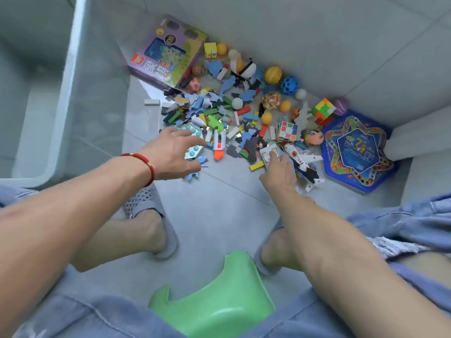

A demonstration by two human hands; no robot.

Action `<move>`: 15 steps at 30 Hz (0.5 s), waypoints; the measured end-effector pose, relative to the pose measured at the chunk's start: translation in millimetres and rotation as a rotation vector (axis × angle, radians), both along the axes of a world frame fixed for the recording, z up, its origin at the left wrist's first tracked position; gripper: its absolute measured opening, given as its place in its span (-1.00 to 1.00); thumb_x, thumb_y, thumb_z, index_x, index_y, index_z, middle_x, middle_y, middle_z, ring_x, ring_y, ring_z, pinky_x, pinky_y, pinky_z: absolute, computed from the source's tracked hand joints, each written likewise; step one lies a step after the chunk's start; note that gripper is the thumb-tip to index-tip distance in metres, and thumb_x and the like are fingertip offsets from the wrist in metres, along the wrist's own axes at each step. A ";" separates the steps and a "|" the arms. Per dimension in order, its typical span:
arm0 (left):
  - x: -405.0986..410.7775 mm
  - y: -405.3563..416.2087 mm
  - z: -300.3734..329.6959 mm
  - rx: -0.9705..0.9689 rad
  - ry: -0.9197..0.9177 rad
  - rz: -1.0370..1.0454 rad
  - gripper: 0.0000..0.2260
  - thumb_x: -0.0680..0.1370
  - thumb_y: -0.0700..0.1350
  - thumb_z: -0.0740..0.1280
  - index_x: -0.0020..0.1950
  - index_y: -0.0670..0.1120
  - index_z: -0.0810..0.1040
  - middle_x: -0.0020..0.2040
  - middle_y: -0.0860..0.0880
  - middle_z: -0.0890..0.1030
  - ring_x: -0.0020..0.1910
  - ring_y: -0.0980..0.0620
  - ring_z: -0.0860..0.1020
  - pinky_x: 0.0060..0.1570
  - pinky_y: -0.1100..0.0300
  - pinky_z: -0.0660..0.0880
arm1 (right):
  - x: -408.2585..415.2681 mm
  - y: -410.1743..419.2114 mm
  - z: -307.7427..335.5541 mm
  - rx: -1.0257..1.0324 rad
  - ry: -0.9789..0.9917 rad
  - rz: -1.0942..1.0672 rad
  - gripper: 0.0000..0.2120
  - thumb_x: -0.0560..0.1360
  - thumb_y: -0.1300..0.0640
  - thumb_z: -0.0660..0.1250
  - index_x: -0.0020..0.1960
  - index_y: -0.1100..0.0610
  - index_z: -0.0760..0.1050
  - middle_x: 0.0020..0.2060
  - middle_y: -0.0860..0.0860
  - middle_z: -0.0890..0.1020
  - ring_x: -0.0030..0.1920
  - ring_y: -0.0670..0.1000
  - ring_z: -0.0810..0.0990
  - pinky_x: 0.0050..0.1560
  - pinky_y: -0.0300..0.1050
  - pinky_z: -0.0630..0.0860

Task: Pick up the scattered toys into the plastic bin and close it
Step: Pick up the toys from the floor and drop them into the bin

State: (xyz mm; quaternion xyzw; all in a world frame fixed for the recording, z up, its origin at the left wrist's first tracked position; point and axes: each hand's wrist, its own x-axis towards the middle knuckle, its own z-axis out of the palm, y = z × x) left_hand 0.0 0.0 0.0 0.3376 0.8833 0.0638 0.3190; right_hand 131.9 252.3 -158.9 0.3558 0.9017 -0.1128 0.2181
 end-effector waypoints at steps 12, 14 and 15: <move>3.8 58.7 -20.1 -0.080 -0.115 -0.037 -0.39 0.39 0.16 0.13 0.47 0.14 0.38 0.39 -0.01 0.48 0.39 -0.15 0.32 0.37 -0.15 0.33 | -14.4 22.6 -30.5 0.151 0.176 -0.110 -0.18 0.37 0.03 0.53 0.51 -0.09 0.19 0.25 0.18 0.39 0.25 0.21 0.37 0.11 0.11 0.40; 2.9 63.2 -11.8 -0.045 -0.120 -0.003 -0.46 0.46 0.11 0.19 0.45 0.12 0.41 0.42 -0.03 0.48 0.40 -0.14 0.35 0.37 -0.13 0.35 | -11.8 18.1 -12.4 0.020 0.308 -0.186 -0.12 0.33 -0.06 0.54 0.52 -0.09 0.17 0.20 0.16 0.36 0.20 0.19 0.36 0.08 0.08 0.44; 3.3 64.1 -5.8 -0.007 -0.131 0.051 -0.52 0.51 0.06 0.23 0.45 0.11 0.43 0.43 -0.05 0.47 0.39 -0.13 0.38 0.35 -0.09 0.38 | -12.2 11.7 0.3 -0.046 0.404 -0.210 -0.15 0.31 -0.05 0.53 0.49 -0.10 0.21 0.17 0.14 0.35 0.18 0.17 0.35 0.05 0.04 0.44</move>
